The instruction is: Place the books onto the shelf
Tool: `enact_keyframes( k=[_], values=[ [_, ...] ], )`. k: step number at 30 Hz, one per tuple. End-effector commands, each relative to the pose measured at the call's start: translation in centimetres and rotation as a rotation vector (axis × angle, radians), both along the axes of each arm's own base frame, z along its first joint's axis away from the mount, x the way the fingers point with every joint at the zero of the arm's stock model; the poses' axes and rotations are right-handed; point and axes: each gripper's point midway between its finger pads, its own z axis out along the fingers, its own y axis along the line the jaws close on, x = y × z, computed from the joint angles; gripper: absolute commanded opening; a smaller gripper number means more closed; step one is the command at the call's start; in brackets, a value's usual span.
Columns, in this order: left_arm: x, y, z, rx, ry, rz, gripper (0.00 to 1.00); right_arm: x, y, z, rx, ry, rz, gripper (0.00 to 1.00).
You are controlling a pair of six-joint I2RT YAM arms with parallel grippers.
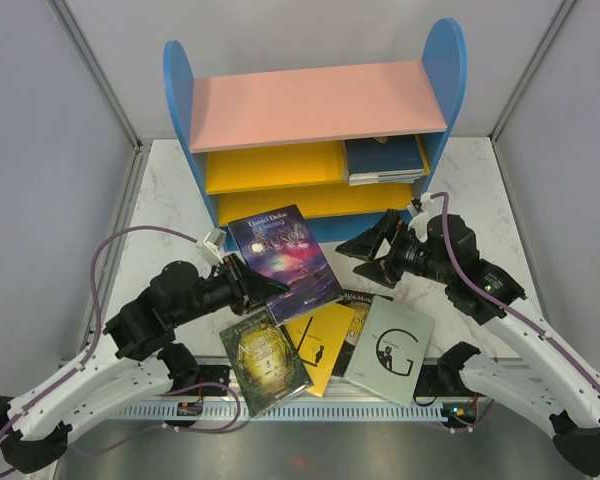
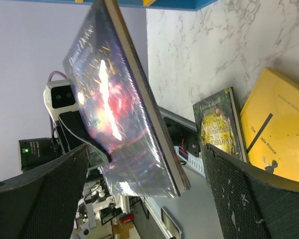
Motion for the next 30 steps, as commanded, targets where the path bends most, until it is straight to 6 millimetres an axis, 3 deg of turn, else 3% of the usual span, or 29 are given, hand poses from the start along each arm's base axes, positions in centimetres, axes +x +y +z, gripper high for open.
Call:
enact_keyframes(
  k=[1, 3, 8, 14, 26, 30],
  values=[
    [1.2, 2.4, 6.9, -0.131, -0.18, 0.132, 0.02, -0.3, 1.4, 0.5, 0.062, -0.017, 0.002, 0.98],
    [1.1, 3.3, 7.1, -0.131, -0.189, 0.16, 0.02, -1.1, 2.8, -0.5, 0.066, 0.009, 0.022, 0.98],
    [1.4, 4.6, 8.0, -0.163, -0.214, 0.224, 0.02, -2.6, 6.3, 0.6, 0.161, -0.007, 0.063, 0.98],
    [1.1, 5.1, 8.0, -0.177, -0.216, 0.23, 0.02, -1.2, 6.3, 4.0, 0.293, -0.094, -0.041, 0.95],
    [1.4, 4.3, 6.9, -0.166, -0.192, 0.214, 0.02, -1.1, 9.8, 8.4, 0.476, -0.144, -0.008, 0.71],
    [1.6, 4.0, 6.1, -0.139, -0.173, 0.21, 0.02, -1.3, 9.9, 9.9, 0.497, -0.175, -0.002, 0.49]
  ],
)
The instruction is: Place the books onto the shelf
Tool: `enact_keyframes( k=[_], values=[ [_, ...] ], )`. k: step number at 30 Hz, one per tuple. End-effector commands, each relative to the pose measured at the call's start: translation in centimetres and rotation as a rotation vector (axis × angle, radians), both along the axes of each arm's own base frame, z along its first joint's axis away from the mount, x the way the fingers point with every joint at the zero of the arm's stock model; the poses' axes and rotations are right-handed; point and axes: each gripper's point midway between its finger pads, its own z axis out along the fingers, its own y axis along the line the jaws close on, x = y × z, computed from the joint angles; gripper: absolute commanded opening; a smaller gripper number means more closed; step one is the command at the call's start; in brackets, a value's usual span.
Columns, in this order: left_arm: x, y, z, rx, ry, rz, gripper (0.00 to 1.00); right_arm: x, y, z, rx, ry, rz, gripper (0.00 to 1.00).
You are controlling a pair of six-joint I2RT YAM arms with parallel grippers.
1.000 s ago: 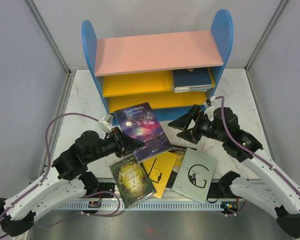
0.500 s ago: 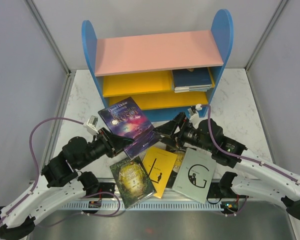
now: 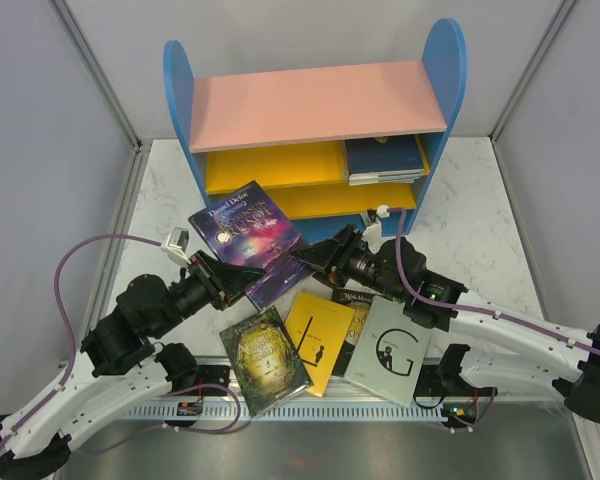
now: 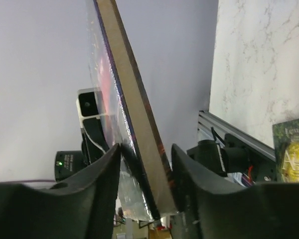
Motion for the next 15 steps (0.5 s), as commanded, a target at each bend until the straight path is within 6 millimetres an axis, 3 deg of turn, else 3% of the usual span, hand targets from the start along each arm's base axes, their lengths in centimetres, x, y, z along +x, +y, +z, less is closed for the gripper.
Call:
enact_keyframes(
  k=[1, 2, 4, 7, 9, 10, 12, 13, 15],
  values=[
    [0.2, -0.2, 2.5, -0.044, -0.063, -0.002, 0.02, -0.4, -0.3, 8.1, 0.215, -0.124, -0.008, 0.45],
    [0.2, -0.3, 2.3, -0.036, -0.056, -0.002, 0.02, -0.4, -0.4, 8.3, 0.221, -0.13, -0.01, 0.37],
    [0.3, -0.4, 1.5, 0.01, -0.031, -0.004, 0.02, -0.6, -0.6, 8.5, 0.221, -0.138, -0.008, 0.34],
    [0.5, -0.9, 0.4, 0.083, -0.005, -0.019, 0.02, -1.0, -0.8, 9.0, 0.227, -0.16, -0.001, 0.2],
    [0.4, -1.1, 0.0, 0.131, 0.003, -0.036, 0.03, -1.3, -0.9, 9.7, 0.245, -0.178, 0.009, 0.02],
    [0.6, -1.5, -0.7, 0.165, 0.026, -0.049, 0.06, -1.4, -0.9, 10.0, 0.253, -0.187, 0.013, 0.0],
    [0.8, -1.9, -0.7, 0.213, 0.028, -0.064, 0.21, -1.9, -0.9, 10.9, 0.283, -0.209, 0.032, 0.0],
    [0.8, -2.6, -1.6, 0.255, 0.053, -0.095, 0.3, -1.9, -0.8, 10.9, 0.282, -0.208, 0.034, 0.0],
    [0.6, -3.3, -0.8, 0.266, 0.028, -0.141, 0.45, -2.0, -0.8, 11.6, 0.279, -0.209, 0.023, 0.0]
  ],
)
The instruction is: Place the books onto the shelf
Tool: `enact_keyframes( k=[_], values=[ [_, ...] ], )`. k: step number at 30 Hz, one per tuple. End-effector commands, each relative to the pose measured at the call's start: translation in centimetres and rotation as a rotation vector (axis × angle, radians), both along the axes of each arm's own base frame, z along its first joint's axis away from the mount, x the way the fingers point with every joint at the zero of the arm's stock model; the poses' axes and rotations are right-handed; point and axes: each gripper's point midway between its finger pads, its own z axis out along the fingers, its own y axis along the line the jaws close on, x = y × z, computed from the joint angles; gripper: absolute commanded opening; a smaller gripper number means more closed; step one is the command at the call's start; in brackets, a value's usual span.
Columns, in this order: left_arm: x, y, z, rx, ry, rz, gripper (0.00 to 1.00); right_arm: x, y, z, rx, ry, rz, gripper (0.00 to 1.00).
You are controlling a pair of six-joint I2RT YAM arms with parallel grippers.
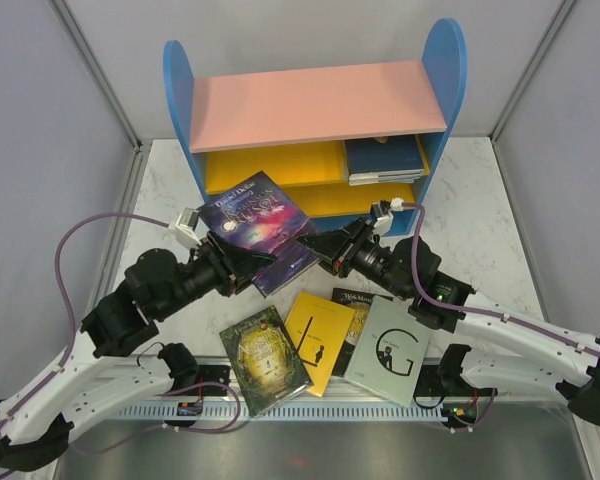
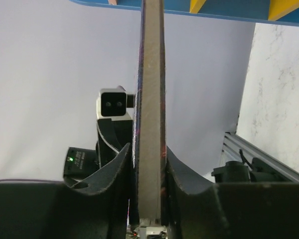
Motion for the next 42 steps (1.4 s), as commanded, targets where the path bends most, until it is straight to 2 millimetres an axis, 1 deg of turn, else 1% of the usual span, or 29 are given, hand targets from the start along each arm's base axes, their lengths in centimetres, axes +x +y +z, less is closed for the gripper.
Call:
enact_keyframes(
  k=[1, 2, 3, 5, 6, 7, 8, 10, 16, 19, 21, 23, 28, 29, 30, 32, 39, 40, 42],
  values=[
    [-0.6, -1.9, -3.3, 0.209, -0.009, -0.145, 0.48, -2.7, 0.1, 7.1, 0.133, -0.134, 0.081, 0.0],
    [-0.4, -2.2, -3.4, 0.219, -0.008, -0.151, 0.51, -2.6, -0.1, 7.3, 0.131, -0.132, 0.068, 0.0],
    [-0.4, -2.3, -2.8, 0.222, -0.026, -0.157, 0.58, -2.2, -0.5, 7.4, 0.132, -0.127, 0.04, 0.0],
    [-0.2, -2.4, -2.6, 0.225, -0.034, -0.155, 0.65, -1.9, -1.3, 7.8, 0.144, -0.116, 0.003, 0.0],
    [-0.2, -2.4, -2.4, 0.225, -0.04, -0.156, 0.66, -1.7, -1.6, 7.7, 0.144, -0.109, -0.015, 0.0],
    [-0.2, -2.4, -2.4, 0.226, -0.041, -0.155, 0.67, -1.5, -2.2, 8.1, 0.155, -0.111, -0.04, 0.0],
    [-0.2, -2.3, -2.4, 0.224, -0.043, -0.156, 0.71, -1.2, -2.4, 7.9, 0.158, -0.1, -0.056, 0.0],
    [-0.3, -2.2, -2.3, 0.221, -0.047, -0.156, 0.75, -1.0, -3.1, 8.3, 0.174, -0.098, -0.084, 0.0],
    [-0.3, -1.9, -2.3, 0.224, -0.052, -0.148, 0.81, -0.8, -3.5, 8.7, 0.196, -0.092, -0.107, 0.0],
    [-0.3, -1.7, -2.2, 0.228, -0.058, -0.145, 0.88, -0.5, -3.8, 9.1, 0.205, -0.093, -0.126, 0.0],
    [-0.4, -1.5, -1.9, 0.225, -0.068, -0.139, 1.0, -0.2, -4.3, 9.7, 0.211, -0.094, -0.159, 0.0],
    [-0.4, -1.2, -1.7, 0.223, -0.076, -0.13, 1.0, 0.1, -5.0, 10.5, 0.219, -0.102, -0.187, 0.0],
    [-0.5, -0.8, -1.4, 0.218, -0.087, -0.12, 1.0, 1.0, -6.1, 11.8, 0.231, -0.114, -0.255, 0.0],
    [-0.6, -0.7, -1.4, 0.214, -0.087, -0.118, 1.0, 1.1, -6.3, 12.4, 0.238, -0.123, -0.263, 0.0],
    [-0.6, -0.6, -1.4, 0.214, -0.089, -0.116, 1.0, 1.3, -6.4, 12.6, 0.237, -0.126, -0.27, 0.0],
    [-0.7, -0.4, -1.3, 0.212, -0.093, -0.111, 1.0, 1.8, -7.1, 13.4, 0.248, -0.138, -0.295, 0.0],
    [-1.1, 0.4, -1.1, 0.208, -0.097, -0.101, 1.0, 4.6, -9.5, 14.5, 0.255, -0.142, -0.369, 0.0],
    [-1.2, 0.5, -1.1, 0.209, -0.099, -0.1, 1.0, 5.6, -10.3, 14.5, 0.254, -0.141, -0.401, 0.0],
    [-1.3, 0.8, -1.2, 0.211, -0.097, -0.094, 1.0, 6.1, -10.9, 14.8, 0.258, -0.146, -0.407, 0.0]
  ],
)
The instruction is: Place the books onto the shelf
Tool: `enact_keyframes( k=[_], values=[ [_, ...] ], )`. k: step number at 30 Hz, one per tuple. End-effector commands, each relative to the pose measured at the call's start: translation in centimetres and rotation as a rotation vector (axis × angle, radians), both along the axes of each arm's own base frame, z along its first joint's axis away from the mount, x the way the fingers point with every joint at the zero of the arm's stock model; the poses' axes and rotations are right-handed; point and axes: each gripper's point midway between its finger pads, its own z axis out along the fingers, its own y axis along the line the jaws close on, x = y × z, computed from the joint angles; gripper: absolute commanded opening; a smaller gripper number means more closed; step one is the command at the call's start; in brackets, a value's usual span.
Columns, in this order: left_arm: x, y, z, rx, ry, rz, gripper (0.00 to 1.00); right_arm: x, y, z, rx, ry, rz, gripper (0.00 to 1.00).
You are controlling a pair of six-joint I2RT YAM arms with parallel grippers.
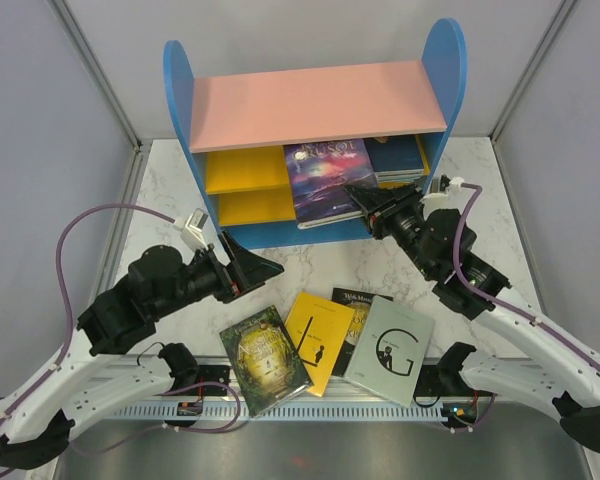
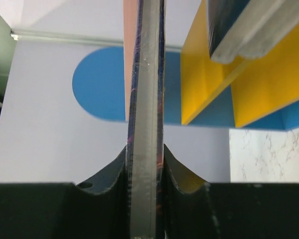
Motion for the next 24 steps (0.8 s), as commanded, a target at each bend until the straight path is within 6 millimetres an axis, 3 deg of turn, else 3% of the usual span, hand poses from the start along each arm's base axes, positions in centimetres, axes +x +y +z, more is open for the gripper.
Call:
enact_keyframes(
  k=[1, 9, 17, 18, 20, 21, 23, 24],
  values=[
    [-0.1, 1.1, 0.9, 0.015, -0.054, 0.018, 1.0, -0.5, -3.8, 10.8, 0.253, -0.204, -0.041, 0.0],
    [-0.5, 2.0, 1.0, 0.02, -0.058, 0.03, 1.0, 1.8, -6.3, 10.7, 0.252, -0.194, -0.093, 0.0],
    [-0.7, 2.4, 1.0, 0.028, -0.062, 0.036, 1.0, 4.2, -10.2, 10.1, 0.237, -0.158, -0.164, 0.0],
    [-0.8, 2.6, 1.0, 0.027, -0.064, 0.037, 1.0, 5.0, -11.4, 9.9, 0.237, -0.149, -0.203, 0.0],
    [-0.8, 2.6, 0.9, 0.03, -0.062, 0.039, 1.0, 5.4, -11.0, 9.2, 0.224, -0.121, -0.142, 0.0],
    [-0.8, 2.7, 1.0, 0.028, -0.063, 0.039, 1.0, 5.9, -11.9, 9.5, 0.216, -0.125, -0.154, 0.0],
    [-0.9, 2.8, 0.9, 0.03, -0.065, 0.038, 1.0, 6.6, -11.0, 8.4, 0.184, -0.078, -0.074, 0.0],
    [-0.9, 2.8, 0.9, 0.032, -0.062, 0.038, 1.0, 6.9, -11.5, 8.9, 0.174, -0.088, -0.074, 0.0]
  ],
)
